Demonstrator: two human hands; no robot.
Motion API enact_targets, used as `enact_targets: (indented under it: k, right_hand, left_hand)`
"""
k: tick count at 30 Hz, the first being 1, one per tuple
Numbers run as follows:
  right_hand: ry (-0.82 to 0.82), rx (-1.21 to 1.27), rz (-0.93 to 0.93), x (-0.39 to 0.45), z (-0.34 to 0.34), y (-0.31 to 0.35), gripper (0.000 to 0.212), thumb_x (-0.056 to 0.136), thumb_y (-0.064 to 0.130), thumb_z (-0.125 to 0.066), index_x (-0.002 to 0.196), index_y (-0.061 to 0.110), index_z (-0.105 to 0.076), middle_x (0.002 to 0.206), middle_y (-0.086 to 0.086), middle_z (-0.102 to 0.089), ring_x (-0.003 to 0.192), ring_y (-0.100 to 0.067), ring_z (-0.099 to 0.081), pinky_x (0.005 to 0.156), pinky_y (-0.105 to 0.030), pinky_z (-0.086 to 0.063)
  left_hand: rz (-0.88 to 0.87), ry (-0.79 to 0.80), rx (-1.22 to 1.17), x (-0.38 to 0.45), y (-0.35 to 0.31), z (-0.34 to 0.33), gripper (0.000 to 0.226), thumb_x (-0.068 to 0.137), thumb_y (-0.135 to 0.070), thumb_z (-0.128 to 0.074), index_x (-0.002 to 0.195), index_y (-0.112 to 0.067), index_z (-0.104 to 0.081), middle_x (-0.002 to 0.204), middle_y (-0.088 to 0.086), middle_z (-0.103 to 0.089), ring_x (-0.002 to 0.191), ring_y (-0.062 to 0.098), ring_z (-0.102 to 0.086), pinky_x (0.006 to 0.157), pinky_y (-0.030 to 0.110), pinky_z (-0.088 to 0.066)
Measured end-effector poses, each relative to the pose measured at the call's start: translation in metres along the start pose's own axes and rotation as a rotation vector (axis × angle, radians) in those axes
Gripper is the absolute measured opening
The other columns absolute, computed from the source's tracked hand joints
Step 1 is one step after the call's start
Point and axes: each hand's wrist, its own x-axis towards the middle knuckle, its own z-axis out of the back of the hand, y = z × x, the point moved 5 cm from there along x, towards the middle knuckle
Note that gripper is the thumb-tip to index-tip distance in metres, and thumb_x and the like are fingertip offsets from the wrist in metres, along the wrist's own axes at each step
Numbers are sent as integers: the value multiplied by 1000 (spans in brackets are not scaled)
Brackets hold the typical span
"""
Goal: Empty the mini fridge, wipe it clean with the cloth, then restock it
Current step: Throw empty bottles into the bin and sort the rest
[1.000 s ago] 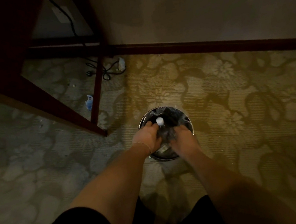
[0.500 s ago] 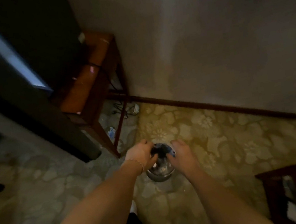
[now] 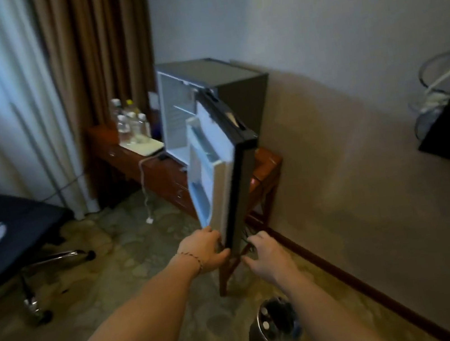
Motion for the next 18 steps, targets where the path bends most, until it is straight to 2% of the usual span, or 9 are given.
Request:
enact_targets:
  k: [2,5,7,9,14,18]
  right_hand:
    - [-14,-5,78,11,0,52,46,91,45,-64,127,17,-58,120,-1,-50,117,-21,-55,96,-39,-52]
    - [-5,-24,183,36,1,127,50,93,43,-63,134,16,-55,126,-1,-50,121,-18,-53,100,-35,-49]
    - [17,-53,266,59,3,172,43,93,40,-64,127,15,-59,118,-1,-50,116,-20,-54,95,-31,-47]
    - [31,-64,292,85,3,212,37,91,40,-66,119,18,-61,111,2,-47,111,-20,-55,90,-30,-46]
    - [17,-53,313,144,-13,290,39,90,38,-69,124,20,-59,118,4,-49,109,-16,-52,92,-33,-49]
    - [21,-50,316,193,-28,332,31,88,43,-68,113,25,-61,110,6,-49,101,-13,-53,89,-36,-53]
  left_hand:
    - [60,-54,33,-15,34,27,52,87,-65,-51,120,-26,-60,113,-2,-55,102,19,-58,82,38,-54]
    - [147,-131,52,-31,89,67,48,88,-63,-52,120,-27,-60,116,-2,-57,103,19,-58,85,38,-54]
    - [181,-156,55,-34,125,90,46,89,-61,-52,120,-28,-61,117,-2,-57,102,18,-58,85,37,-54]
    - [210,-173,39,-35,165,113,44,90,-60,-52,120,-29,-60,116,-2,-57,100,16,-57,84,36,-54]
    - [237,-219,22,-27,249,163,43,89,-61,-54,119,-31,-60,112,-5,-53,94,12,-54,83,34,-53]
    - [233,-234,8,-7,302,187,38,90,-59,-55,114,-29,-59,110,-5,-53,90,9,-54,82,31,-53]
